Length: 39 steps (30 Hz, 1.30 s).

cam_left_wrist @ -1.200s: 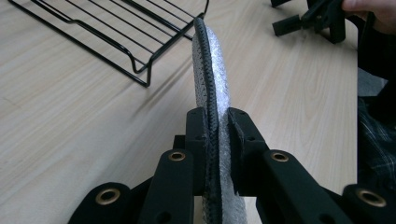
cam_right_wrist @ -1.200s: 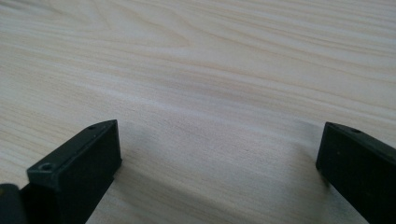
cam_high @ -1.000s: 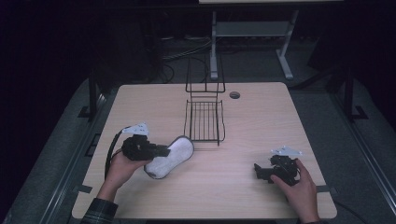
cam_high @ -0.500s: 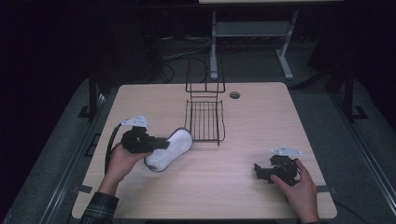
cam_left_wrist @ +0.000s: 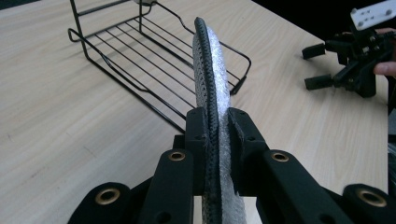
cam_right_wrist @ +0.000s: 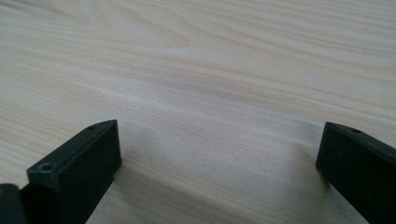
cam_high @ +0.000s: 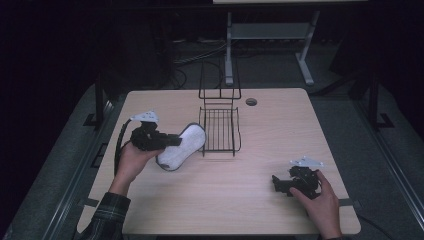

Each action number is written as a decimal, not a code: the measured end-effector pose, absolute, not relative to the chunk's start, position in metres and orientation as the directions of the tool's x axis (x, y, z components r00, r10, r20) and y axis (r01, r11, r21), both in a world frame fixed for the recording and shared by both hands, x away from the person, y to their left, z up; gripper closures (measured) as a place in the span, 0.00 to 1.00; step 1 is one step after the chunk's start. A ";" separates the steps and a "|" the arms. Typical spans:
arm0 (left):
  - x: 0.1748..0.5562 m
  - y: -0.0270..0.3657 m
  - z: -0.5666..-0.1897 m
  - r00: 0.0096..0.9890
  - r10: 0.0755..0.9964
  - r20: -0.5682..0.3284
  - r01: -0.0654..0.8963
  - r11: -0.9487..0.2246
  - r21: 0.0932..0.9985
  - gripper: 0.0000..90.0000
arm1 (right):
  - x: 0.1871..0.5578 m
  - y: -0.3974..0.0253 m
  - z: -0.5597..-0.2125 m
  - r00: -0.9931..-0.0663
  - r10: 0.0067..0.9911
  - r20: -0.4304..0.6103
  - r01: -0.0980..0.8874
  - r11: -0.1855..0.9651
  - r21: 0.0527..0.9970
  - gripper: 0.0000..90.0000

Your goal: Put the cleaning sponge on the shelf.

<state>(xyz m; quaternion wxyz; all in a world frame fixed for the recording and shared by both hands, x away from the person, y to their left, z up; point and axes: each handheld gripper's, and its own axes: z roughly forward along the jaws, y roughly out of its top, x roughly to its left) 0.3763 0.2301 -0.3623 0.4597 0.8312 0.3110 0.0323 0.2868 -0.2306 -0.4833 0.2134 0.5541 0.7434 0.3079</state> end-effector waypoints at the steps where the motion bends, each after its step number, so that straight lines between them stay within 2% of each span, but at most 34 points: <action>1: 0.378 0.230 -0.362 0.804 0.548 -0.230 0.486 -0.385 0.784 0.88 | 0.287 -0.231 -0.483 -0.295 0.955 0.024 0.692 0.196 0.694 0.00; 25: 0.426 0.198 -0.353 0.800 0.555 -0.228 0.492 -0.390 0.778 0.88 | 0.287 -0.231 -0.483 -0.297 0.955 0.025 0.692 0.197 0.694 0.00; 39: 0.454 0.177 -0.355 0.793 0.547 -0.268 0.507 -0.348 0.788 0.88 | 0.287 -0.231 -0.483 -0.298 0.954 0.025 0.692 0.198 0.694 0.00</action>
